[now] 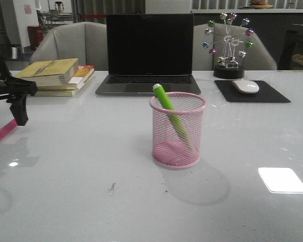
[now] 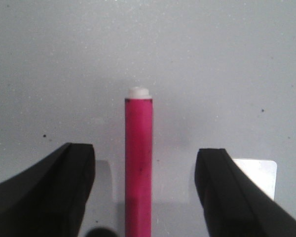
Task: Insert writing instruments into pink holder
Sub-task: 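Grasp the pink marker with the left gripper and lift it, then carry the pink marker over the holder and release it inside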
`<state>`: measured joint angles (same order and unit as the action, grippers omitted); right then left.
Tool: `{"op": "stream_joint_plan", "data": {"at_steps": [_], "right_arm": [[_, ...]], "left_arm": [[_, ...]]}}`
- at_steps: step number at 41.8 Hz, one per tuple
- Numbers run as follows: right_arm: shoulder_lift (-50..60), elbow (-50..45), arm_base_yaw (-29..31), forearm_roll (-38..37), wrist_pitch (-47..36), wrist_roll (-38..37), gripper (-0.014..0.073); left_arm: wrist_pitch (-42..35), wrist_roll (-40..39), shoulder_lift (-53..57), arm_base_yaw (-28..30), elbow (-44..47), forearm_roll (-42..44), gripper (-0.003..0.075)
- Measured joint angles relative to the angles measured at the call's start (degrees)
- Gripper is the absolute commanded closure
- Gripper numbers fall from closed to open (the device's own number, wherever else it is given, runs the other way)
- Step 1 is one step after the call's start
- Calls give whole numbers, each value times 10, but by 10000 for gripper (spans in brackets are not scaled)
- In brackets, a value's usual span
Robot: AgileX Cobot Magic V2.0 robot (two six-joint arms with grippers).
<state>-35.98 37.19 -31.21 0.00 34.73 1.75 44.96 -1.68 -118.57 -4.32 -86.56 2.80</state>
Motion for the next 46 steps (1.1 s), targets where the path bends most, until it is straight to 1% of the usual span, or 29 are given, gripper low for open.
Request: {"op": "stream_joint_plan", "data": {"at_steps": [7, 12, 16, 25, 29, 33, 36, 40, 44, 46], "right_arm": [[0, 0, 0, 0, 0, 0, 115], [0, 0, 0, 0, 0, 0, 115], [0, 0, 0, 0, 0, 0, 115], [0, 0, 0, 0, 0, 0, 115], [0, 0, 0, 0, 0, 0, 115], [0, 0, 0, 0, 0, 0, 115], [0, 0, 0, 0, 0, 0, 115], [0, 0, 0, 0, 0, 0, 115], [0, 0, 0, 0, 0, 0, 115], [0, 0, 0, 0, 0, 0, 115]], "left_arm": [[21, 1, -35, 0, -36, 1, 238], [28, 1, -46, 0, -50, 1, 285], [29, 1, -49, 0, -55, 1, 347], [34, 1, -49, 0, -55, 1, 561], [36, 1, -49, 0, -55, 1, 629], [36, 1, -41, 0, -46, -6, 627], [13, 12, -13, 0, -18, -28, 627], [-54, 49, 57, -9, 48, -82, 627], [-152, 98, 151, -31, 136, -147, 627], [-212, 116, 203, -53, 186, -177, 627]]}}
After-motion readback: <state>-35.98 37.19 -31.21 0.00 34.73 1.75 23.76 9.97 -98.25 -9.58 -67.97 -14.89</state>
